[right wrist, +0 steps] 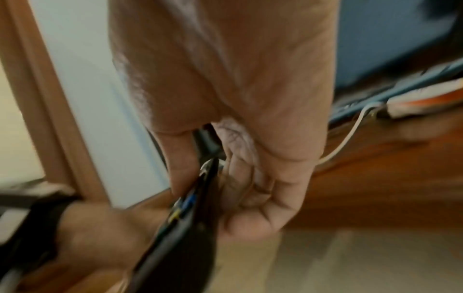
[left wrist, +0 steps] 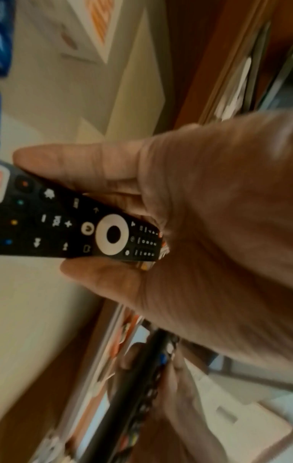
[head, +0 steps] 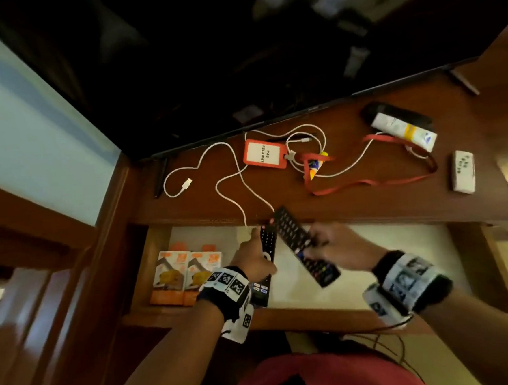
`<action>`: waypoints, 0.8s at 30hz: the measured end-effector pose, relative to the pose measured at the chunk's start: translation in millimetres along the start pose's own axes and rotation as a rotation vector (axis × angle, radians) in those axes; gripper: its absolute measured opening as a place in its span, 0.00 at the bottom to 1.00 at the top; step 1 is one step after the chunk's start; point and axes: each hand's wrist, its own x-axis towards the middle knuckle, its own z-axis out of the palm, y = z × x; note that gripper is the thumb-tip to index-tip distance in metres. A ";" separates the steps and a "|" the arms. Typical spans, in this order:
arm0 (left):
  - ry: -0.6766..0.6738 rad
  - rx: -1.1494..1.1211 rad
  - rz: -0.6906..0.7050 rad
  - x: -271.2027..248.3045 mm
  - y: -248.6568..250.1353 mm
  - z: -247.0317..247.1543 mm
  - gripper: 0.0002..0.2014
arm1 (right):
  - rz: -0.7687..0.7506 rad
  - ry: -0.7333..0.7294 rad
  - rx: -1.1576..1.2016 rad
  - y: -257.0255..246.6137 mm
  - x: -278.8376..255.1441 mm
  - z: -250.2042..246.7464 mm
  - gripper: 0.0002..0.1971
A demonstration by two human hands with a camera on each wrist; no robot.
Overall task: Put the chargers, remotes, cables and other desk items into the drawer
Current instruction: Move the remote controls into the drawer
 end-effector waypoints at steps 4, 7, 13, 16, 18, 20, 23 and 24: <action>0.081 0.096 0.020 9.2 -16.2 14.5 0.22 | 0.192 -0.182 -0.090 6.9 14.9 52.2 0.18; 0.114 0.092 -0.017 16.9 -21.2 16.8 0.12 | 0.286 -0.150 -0.031 8.9 28.3 60.0 0.23; 0.124 0.020 -0.119 45.9 -25.5 22.4 0.10 | 0.474 -0.204 0.081 28.5 51.0 61.3 0.10; 0.052 0.099 -0.129 52.4 -19.2 23.9 0.11 | 0.542 -0.152 0.120 33.7 58.4 65.2 0.09; 0.011 0.112 -0.131 56.9 -16.3 28.2 0.12 | 0.571 -0.117 0.102 34.2 62.8 68.6 0.05; -0.006 0.118 -0.138 65.5 -15.8 36.9 0.20 | 0.608 -0.127 0.128 35.4 68.0 73.1 0.05; -0.001 0.144 -0.106 73.5 -14.6 46.4 0.37 | 0.624 -0.169 0.193 38.2 75.2 79.5 0.10; 0.005 0.161 -0.082 75.6 -13.8 46.5 0.41 | 0.621 -0.185 0.198 38.8 77.2 81.4 0.11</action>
